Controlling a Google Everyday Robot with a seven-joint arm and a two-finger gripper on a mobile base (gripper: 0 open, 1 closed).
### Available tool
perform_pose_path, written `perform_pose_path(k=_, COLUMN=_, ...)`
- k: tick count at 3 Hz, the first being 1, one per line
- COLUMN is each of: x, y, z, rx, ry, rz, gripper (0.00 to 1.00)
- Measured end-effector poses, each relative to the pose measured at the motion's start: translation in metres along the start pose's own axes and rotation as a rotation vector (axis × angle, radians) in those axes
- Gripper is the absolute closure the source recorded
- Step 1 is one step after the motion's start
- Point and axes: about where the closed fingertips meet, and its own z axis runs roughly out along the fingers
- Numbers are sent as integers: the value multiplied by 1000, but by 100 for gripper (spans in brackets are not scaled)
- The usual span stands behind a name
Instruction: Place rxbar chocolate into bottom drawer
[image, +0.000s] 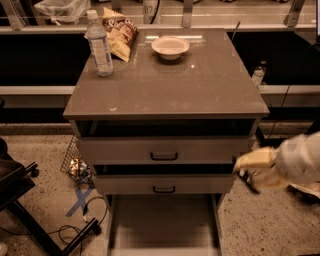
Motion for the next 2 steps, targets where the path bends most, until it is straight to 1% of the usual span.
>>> perform_pose_path(k=1, x=14, y=-25, z=64, rx=-147, ry=64, rz=26, gripper=100)
perform_pose_path(k=2, x=25, y=-48, z=130, rx=-236, ry=143, rz=84, gripper=100)
